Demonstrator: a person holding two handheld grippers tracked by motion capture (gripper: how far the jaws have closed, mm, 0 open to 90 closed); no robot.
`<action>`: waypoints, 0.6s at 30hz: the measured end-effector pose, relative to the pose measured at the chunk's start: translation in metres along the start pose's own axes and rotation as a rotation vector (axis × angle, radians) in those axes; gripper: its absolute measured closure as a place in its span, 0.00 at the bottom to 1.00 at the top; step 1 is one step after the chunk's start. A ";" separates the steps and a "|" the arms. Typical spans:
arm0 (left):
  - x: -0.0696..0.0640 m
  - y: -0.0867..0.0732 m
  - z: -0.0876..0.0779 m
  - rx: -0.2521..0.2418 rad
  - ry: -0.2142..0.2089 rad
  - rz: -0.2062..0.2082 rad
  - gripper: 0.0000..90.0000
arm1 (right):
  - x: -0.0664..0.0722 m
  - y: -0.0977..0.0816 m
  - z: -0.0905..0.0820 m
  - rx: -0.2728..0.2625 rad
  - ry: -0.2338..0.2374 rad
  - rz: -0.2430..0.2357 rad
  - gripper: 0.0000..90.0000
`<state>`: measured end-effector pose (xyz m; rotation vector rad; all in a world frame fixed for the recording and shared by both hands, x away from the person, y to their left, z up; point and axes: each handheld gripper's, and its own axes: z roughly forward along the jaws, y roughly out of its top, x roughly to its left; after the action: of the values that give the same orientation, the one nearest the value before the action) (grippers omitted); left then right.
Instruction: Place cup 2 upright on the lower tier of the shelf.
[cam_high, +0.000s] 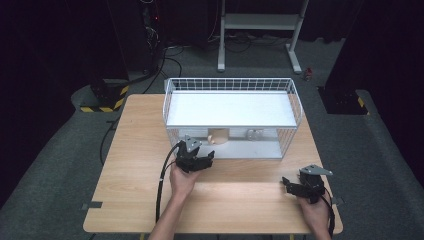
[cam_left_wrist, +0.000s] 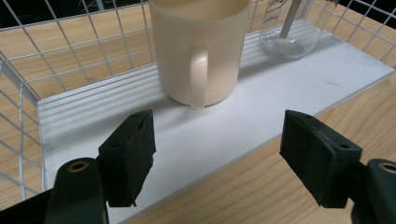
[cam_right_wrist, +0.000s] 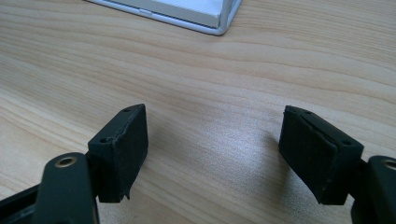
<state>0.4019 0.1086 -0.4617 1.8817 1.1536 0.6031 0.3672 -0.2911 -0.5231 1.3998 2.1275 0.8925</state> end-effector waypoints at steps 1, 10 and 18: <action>0.000 0.000 -0.001 -0.001 -0.001 -0.002 0.30 | 0.000 0.000 0.000 0.000 -0.001 0.000 0.27; 0.002 -0.003 -0.010 -0.023 -0.018 -0.012 0.29 | 0.000 0.000 0.000 -0.001 -0.001 -0.002 0.27; 0.007 -0.007 -0.018 -0.021 -0.034 -0.021 0.28 | 0.000 0.000 0.000 0.000 -0.001 0.000 0.27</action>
<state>0.3888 0.1239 -0.4581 1.8525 1.1399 0.5675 0.3673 -0.2911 -0.5232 1.3995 2.1269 0.8920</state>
